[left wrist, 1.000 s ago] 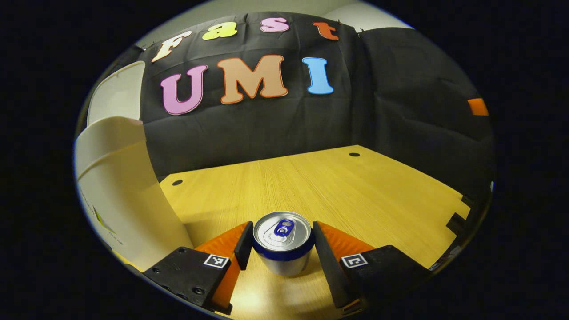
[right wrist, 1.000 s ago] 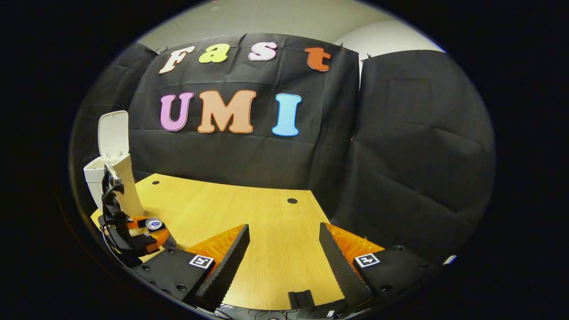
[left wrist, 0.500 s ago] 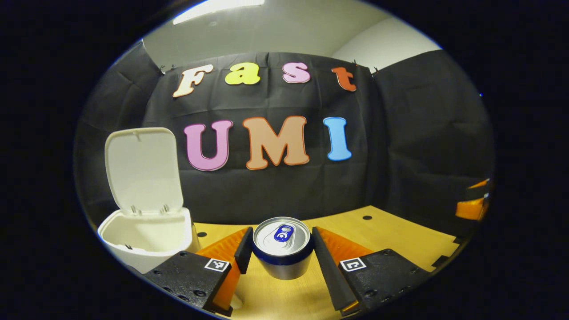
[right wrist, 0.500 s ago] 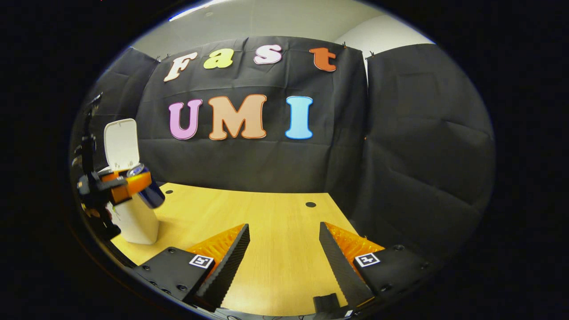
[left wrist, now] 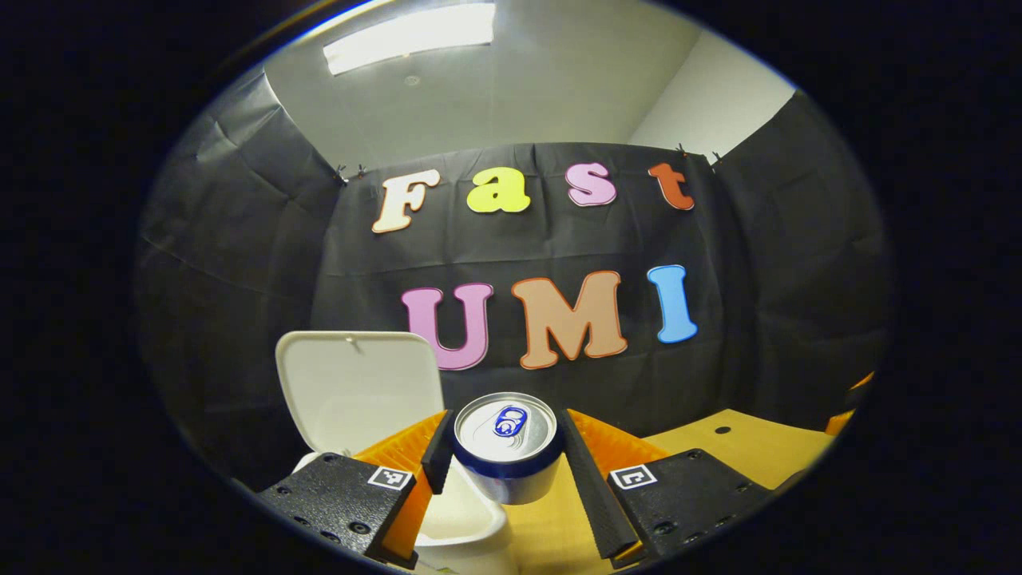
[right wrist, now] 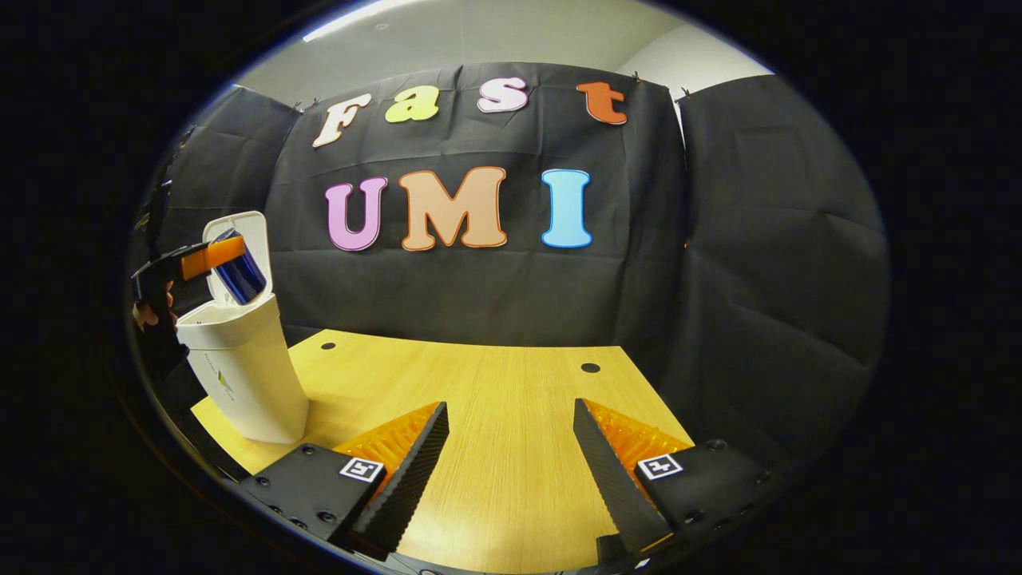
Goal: Press the lid of the desktop garbage bin to open it, pick up the crumpled paper on the desktop and throw it into the bin, then pick up the pop can on the desktop and drop it into the bin, and finally close the garbage bin lid.
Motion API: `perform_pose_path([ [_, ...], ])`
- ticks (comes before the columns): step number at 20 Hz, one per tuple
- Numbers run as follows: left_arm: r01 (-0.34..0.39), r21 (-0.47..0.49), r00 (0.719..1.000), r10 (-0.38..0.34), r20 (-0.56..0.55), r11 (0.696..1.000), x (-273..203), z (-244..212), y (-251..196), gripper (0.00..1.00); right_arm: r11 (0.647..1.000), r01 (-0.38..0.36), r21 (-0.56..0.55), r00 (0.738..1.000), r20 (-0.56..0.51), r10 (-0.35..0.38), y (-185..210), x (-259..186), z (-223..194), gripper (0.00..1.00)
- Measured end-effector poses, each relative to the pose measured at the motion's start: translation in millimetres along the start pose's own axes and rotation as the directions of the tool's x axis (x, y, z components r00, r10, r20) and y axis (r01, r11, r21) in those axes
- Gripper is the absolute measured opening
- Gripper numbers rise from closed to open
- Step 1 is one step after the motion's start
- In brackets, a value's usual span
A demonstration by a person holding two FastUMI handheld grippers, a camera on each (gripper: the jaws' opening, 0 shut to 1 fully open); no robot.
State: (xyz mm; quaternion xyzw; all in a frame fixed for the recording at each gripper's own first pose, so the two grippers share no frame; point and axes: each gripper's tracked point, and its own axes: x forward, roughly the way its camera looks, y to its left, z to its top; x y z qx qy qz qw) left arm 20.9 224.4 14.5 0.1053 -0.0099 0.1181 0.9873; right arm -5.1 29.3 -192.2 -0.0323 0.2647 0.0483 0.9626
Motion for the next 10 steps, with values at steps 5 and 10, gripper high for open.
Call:
perform_pose_path([
  [5, -0.125, 0.051, 0.991, 0.127, -0.032, 0.991, 4.4, -20.3, 57.8, 0.75, 1.000, 0.001, 0.009, 1.000, -0.017, -0.001, -0.7, 2.3, -6.6, 0.99],
  [10, -0.196, 0.051, 0.973, 0.201, -0.112, 0.979, 4.4, -57.2, 88.4, 0.76, 0.999, 0.013, 0.032, 0.999, -0.031, -0.012, -1.8, 5.7, -10.2, 0.99],
])
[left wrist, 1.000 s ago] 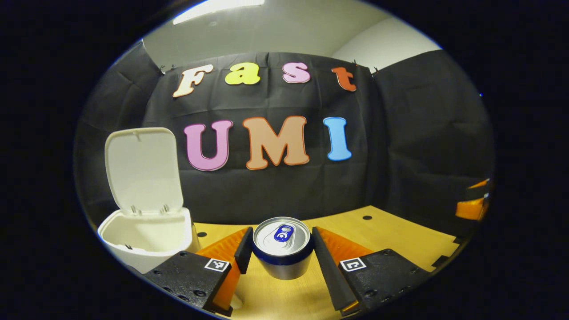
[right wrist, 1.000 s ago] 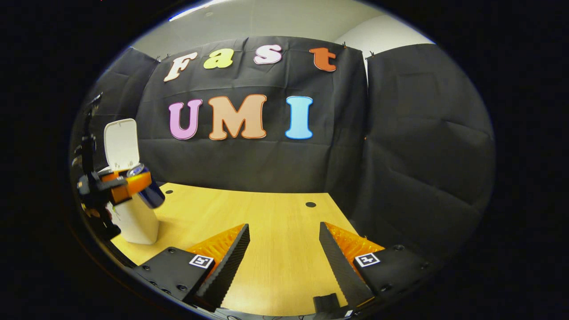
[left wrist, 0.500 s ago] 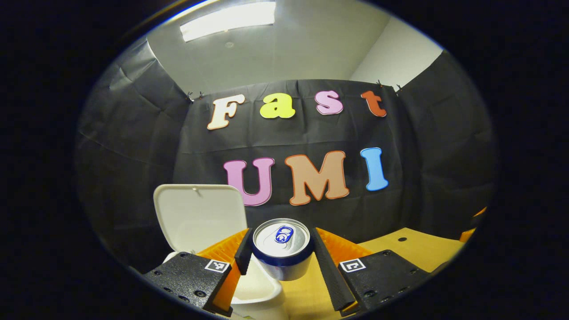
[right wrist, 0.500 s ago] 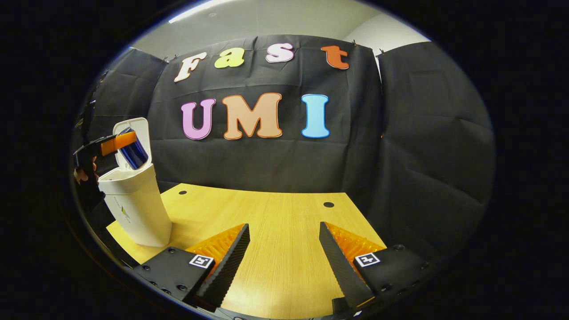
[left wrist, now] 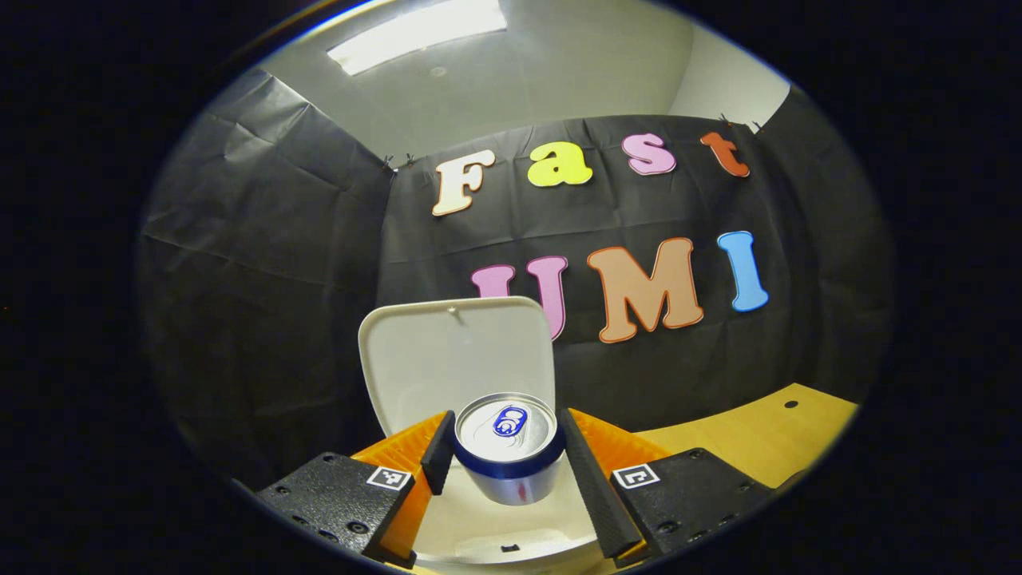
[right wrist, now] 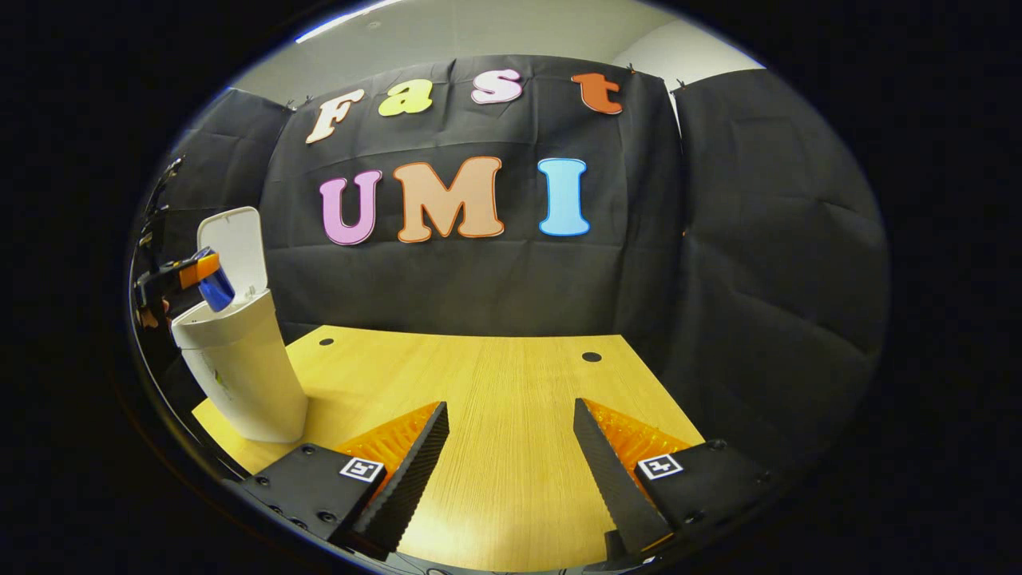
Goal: Press the lid of the desktop garbage bin to open it, pick up the crumpled paper on the desktop and throw it into the bin, then pick up the pop can on the desktop and drop it into the bin, and finally close the garbage bin lid.
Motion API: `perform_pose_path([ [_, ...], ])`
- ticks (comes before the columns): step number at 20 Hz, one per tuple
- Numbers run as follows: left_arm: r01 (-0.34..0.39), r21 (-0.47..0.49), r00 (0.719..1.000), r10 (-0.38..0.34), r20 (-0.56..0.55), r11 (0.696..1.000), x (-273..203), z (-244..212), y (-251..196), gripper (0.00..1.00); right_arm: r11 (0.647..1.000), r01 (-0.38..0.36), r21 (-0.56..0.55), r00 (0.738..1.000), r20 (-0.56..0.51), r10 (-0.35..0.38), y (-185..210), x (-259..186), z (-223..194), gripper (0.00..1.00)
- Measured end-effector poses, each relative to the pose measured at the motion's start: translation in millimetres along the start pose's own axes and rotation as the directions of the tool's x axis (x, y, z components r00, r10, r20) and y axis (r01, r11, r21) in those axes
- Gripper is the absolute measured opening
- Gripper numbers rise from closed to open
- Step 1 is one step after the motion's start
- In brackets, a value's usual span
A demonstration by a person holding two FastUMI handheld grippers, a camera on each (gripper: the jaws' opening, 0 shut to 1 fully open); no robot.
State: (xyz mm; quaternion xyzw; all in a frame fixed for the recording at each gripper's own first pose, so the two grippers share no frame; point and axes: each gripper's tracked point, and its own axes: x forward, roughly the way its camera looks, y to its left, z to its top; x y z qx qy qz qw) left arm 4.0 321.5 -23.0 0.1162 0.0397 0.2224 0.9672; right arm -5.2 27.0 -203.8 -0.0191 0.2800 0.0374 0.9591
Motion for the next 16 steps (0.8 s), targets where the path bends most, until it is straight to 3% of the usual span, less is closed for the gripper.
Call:
perform_pose_path([
  [2, -0.029, -0.009, 1.000, 0.029, 0.010, 1.000, -1.5, 2.6, 8.7, 0.81, 1.000, 0.003, -0.001, 1.000, 0.004, -0.003, 1.9, 2.0, 1.0, 0.99],
  [4, -0.033, -0.010, 0.999, 0.034, 0.037, 0.999, -1.3, 18.3, 12.6, 0.94, 1.000, 0.000, -0.006, 1.000, 0.010, 0.000, 6.0, 2.7, 3.9, 0.99],
  [6, -0.027, -0.022, 0.993, 0.029, 0.112, 0.999, 0.1, 55.0, 17.5, 0.90, 1.000, -0.005, -0.009, 1.000, 0.021, 0.005, 10.1, 4.6, 7.3, 0.99],
  [7, -0.004, -0.035, 0.989, 0.009, 0.148, 0.999, 1.5, 75.6, 16.5, 0.96, 1.000, -0.007, -0.009, 1.000, 0.025, 0.007, 12.0, 6.4, 8.1, 0.99],
  [8, 0.019, -0.044, 0.985, -0.011, 0.171, 0.999, 5.4, 93.1, 14.3, 0.90, 1.000, -0.009, -0.011, 1.000, 0.025, 0.010, 15.0, 8.1, 7.6, 0.99],
  [10, 0.033, -0.056, 0.978, -0.020, 0.209, 0.998, 15.7, 120.9, 20.6, 0.90, 1.000, -0.009, -0.011, 1.000, 0.021, 0.009, 17.0, 9.4, 5.4, 0.99],
  [14, -0.058, -0.001, 0.969, 0.056, 0.239, 0.998, 54.2, 152.3, 49.0, 0.90, 0.999, 0.024, 0.025, 1.000, 0.017, -0.024, 2.6, 10.6, 2.4, 0.99],
  [16, -0.050, 0.011, 0.970, 0.046, 0.238, 0.999, 75.5, 155.4, 46.5, 0.90, 0.997, 0.055, 0.046, 0.998, 0.016, -0.056, -11.2, 7.5, 1.6, 0.99],
])
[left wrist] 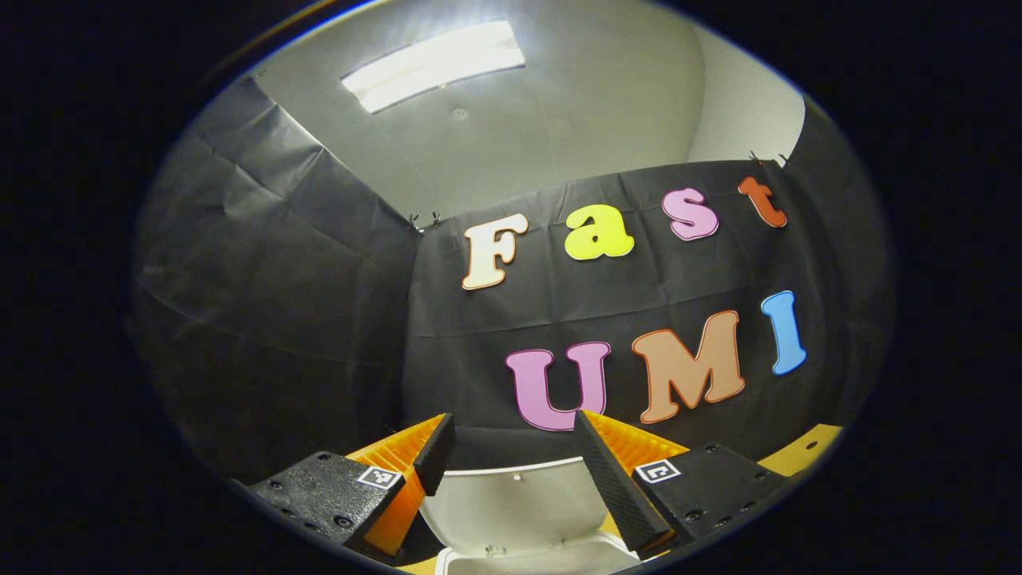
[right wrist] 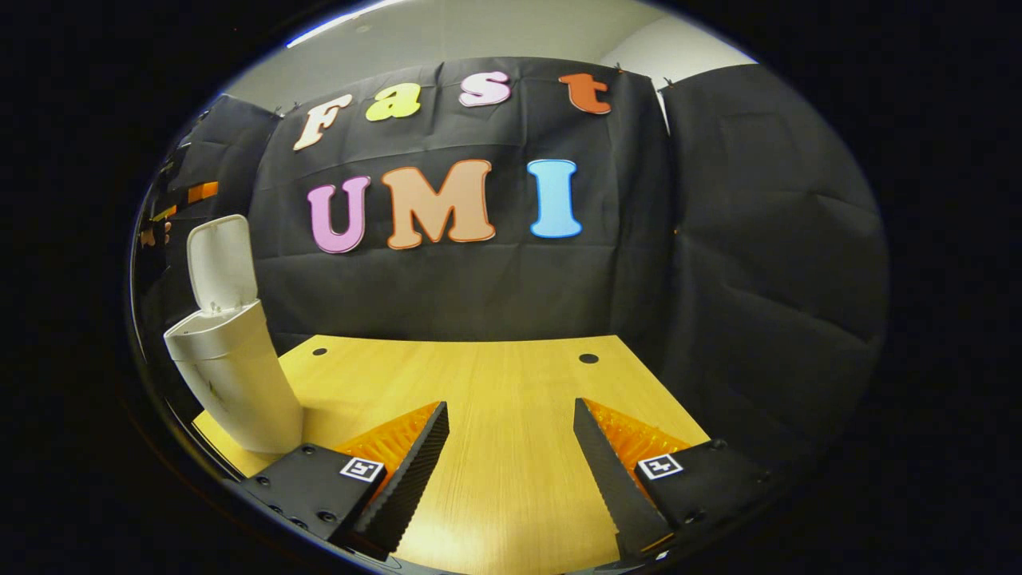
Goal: Press the lid of the desktop garbage bin to open it, pick up the crumpled paper on the desktop and throw it into the bin, then pick up the pop can on the desktop and drop it into the bin, and finally close the garbage bin lid.
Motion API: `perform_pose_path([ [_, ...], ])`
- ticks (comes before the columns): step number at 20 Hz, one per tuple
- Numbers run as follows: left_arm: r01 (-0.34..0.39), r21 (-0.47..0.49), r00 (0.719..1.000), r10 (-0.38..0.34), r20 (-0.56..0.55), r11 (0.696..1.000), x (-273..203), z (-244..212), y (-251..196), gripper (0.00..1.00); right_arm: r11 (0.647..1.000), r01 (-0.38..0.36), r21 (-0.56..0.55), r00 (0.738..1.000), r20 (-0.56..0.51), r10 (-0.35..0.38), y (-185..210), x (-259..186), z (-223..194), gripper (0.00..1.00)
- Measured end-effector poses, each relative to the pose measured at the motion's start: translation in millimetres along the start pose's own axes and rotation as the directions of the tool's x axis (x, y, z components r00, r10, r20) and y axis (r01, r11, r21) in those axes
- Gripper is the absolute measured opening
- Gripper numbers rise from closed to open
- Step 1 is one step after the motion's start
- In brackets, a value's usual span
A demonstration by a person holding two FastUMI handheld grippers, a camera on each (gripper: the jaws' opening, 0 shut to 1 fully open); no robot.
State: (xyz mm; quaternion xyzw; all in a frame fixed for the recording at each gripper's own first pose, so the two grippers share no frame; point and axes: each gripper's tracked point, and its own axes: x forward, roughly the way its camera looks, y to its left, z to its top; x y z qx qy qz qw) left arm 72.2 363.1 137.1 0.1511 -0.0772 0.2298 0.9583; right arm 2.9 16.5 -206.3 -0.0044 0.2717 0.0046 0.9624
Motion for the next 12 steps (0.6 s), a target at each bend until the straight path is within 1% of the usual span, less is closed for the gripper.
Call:
perform_pose_path([
  [1, 0.006, -0.008, 1.000, -0.006, -0.013, 1.000, 8.5, -7.5, -2.2, 0.90, 1.000, 0.018, 0.008, 1.000, 0.002, -0.018, -7.0, -0.8, -1.2, 0.99],
  [2, 0.006, -0.018, 1.000, -0.006, -0.016, 1.000, 19.2, -13.1, -2.4, 0.97, 0.999, 0.034, 0.014, 0.999, 0.001, -0.034, -13.4, -1.3, -3.4, 0.99],
  [3, 0.004, -0.022, 1.000, -0.005, -0.025, 1.000, 28.5, -20.5, -3.2, 0.90, 0.999, 0.046, 0.019, 0.999, -0.006, -0.046, -17.7, -1.1, -5.8, 0.99],
  [6, -0.003, -0.011, 0.995, 0.001, -0.098, 1.000, 45.0, -50.4, -3.1, 0.91, 0.998, 0.066, 0.022, 0.998, -0.023, -0.065, -23.2, -2.3, -10.3, 0.99],
  [7, -0.001, -0.004, 0.992, 0.000, -0.126, 1.000, 45.2, -60.3, -3.1, 0.97, 0.998, 0.065, 0.021, 0.998, -0.021, -0.065, -22.5, -2.2, -8.0, 0.99],
  [8, 0.011, -0.007, 0.987, -0.012, -0.158, 1.000, 44.1, -70.2, -5.9, 0.91, 0.998, 0.060, 0.018, 0.998, -0.020, -0.060, -19.9, -2.1, -6.9, 0.99],
  [9, 0.012, -0.025, 0.987, -0.016, -0.158, 1.000, 42.5, -69.3, -6.1, 0.96, 0.998, 0.053, 0.014, 0.998, -0.019, -0.053, -17.2, -2.3, -4.9, 0.99],
  [10, 0.014, -0.041, 0.990, -0.019, -0.143, 0.999, 45.0, -61.8, -6.3, 0.96, 0.999, 0.043, 0.006, 0.999, -0.017, -0.043, -14.1, -0.9, -3.5, 0.99],
  [11, 0.012, -0.045, 0.988, -0.019, -0.156, 0.999, 43.5, -64.5, -6.7, 0.93, 0.999, 0.036, -0.007, 0.999, -0.010, -0.036, -12.0, -1.6, 0.5, 0.99],
  [12, 0.015, -0.045, 0.985, -0.023, -0.169, 0.999, 39.5, -70.9, -8.0, 0.94, 0.999, 0.027, -0.024, 1.000, 0.002, -0.026, -10.4, -2.3, 4.9, 0.99],
])
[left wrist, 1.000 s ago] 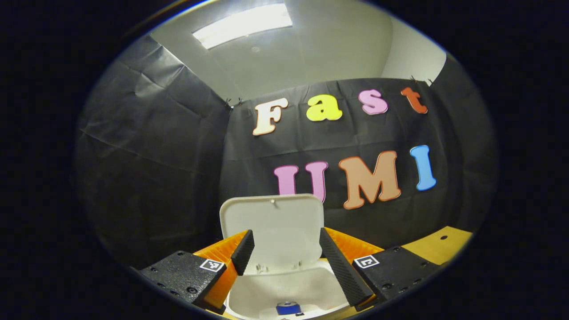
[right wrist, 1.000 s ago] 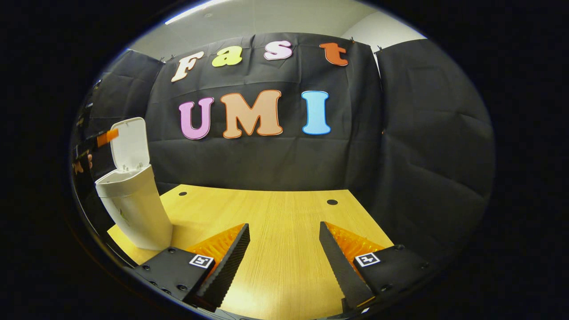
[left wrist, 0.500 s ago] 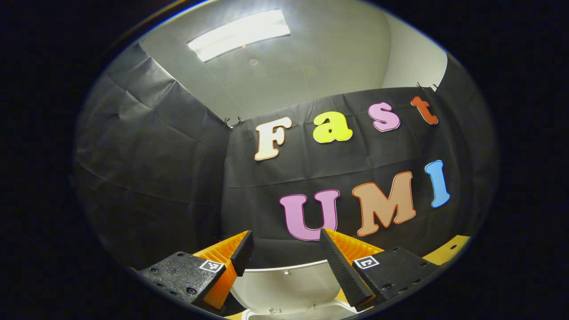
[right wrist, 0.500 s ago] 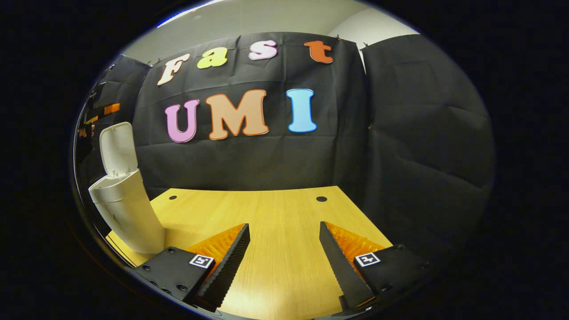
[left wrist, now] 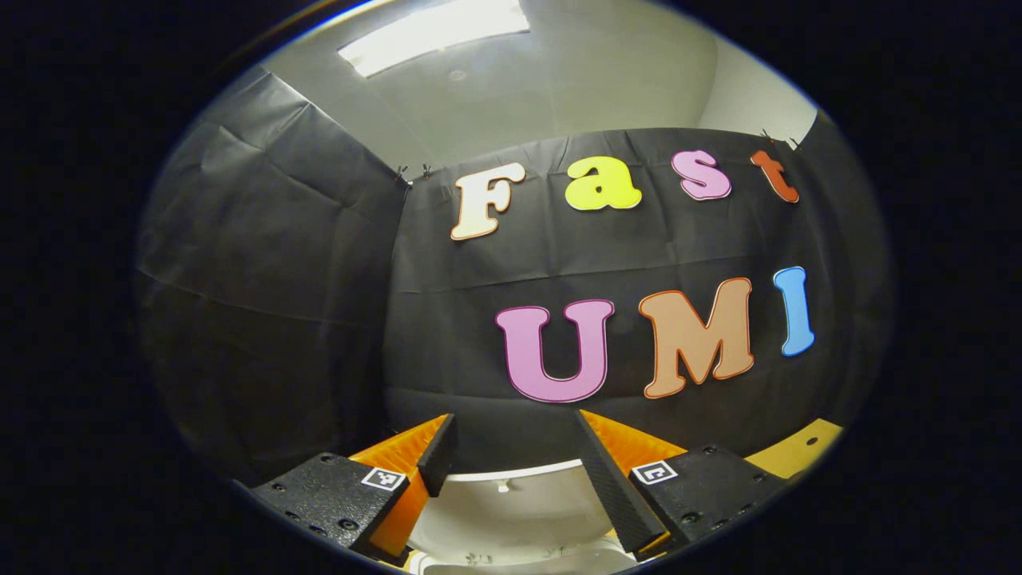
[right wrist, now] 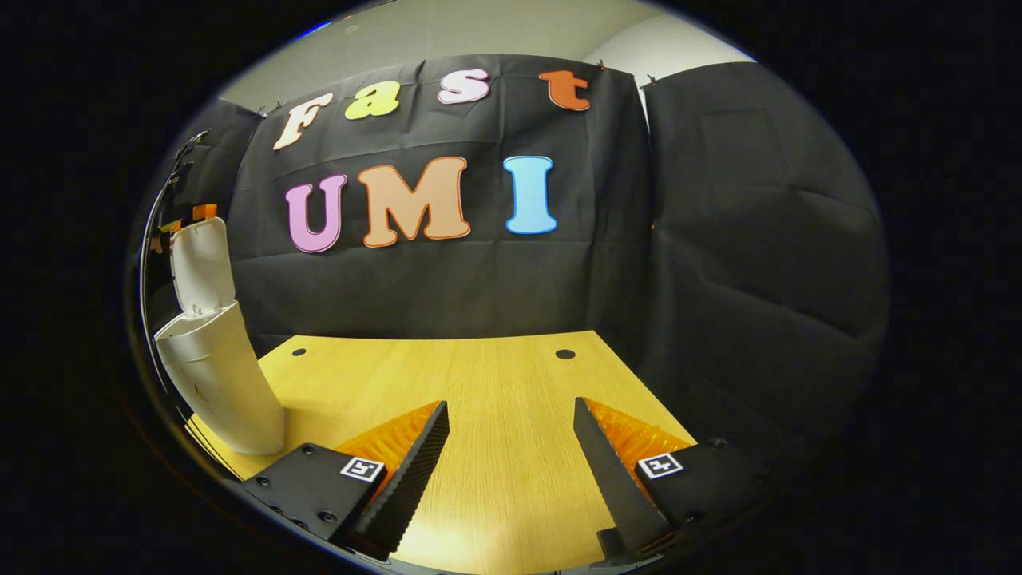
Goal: Press the lid of the desktop garbage bin to open it, pick up the crumpled paper on the desktop and throw it into the bin, then pick up the pop can on the desktop and drop it into the bin, and finally close the garbage bin lid.
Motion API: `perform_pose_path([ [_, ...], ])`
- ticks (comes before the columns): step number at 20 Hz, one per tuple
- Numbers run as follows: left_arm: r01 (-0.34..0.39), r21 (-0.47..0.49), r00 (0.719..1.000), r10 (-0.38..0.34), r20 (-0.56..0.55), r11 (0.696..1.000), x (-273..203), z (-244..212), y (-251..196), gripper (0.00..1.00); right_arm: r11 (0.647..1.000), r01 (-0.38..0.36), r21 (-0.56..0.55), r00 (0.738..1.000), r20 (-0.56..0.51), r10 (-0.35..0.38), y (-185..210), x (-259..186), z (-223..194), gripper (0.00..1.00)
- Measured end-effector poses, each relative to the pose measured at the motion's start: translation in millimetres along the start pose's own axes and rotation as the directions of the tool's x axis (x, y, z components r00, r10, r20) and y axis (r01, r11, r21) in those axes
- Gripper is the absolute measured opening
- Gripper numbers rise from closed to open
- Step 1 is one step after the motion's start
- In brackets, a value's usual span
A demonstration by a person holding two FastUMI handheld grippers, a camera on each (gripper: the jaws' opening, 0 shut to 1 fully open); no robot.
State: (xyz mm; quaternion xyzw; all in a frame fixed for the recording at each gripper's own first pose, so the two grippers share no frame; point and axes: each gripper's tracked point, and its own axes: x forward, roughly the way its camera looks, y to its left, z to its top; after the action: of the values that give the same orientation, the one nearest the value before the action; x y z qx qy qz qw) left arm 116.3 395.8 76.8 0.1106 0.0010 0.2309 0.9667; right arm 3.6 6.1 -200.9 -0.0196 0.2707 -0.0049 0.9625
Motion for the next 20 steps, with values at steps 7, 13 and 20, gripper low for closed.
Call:
perform_pose_path([
  [7, -0.004, -0.015, 1.000, 0.003, -0.024, 1.000, -56.6, -7.0, -9.9, 0.88, 0.993, -0.118, -0.002, 0.993, 0.009, 0.118, 13.4, 19.4, 26.6, 0.99],
  [13, 0.010, -0.008, 0.994, -0.011, -0.107, 1.000, -107.6, -36.1, -23.7, 0.88, 0.971, -0.235, -0.034, 0.972, -0.005, 0.235, 40.2, 38.0, 28.7, 0.99],
  [20, -0.034, -0.034, 0.970, 0.025, -0.243, 0.999, -143.3, -97.8, -29.1, 0.90, 0.938, -0.340, -0.066, 0.940, -0.021, 0.340, 68.8, 48.2, 31.9, 0.99],
])
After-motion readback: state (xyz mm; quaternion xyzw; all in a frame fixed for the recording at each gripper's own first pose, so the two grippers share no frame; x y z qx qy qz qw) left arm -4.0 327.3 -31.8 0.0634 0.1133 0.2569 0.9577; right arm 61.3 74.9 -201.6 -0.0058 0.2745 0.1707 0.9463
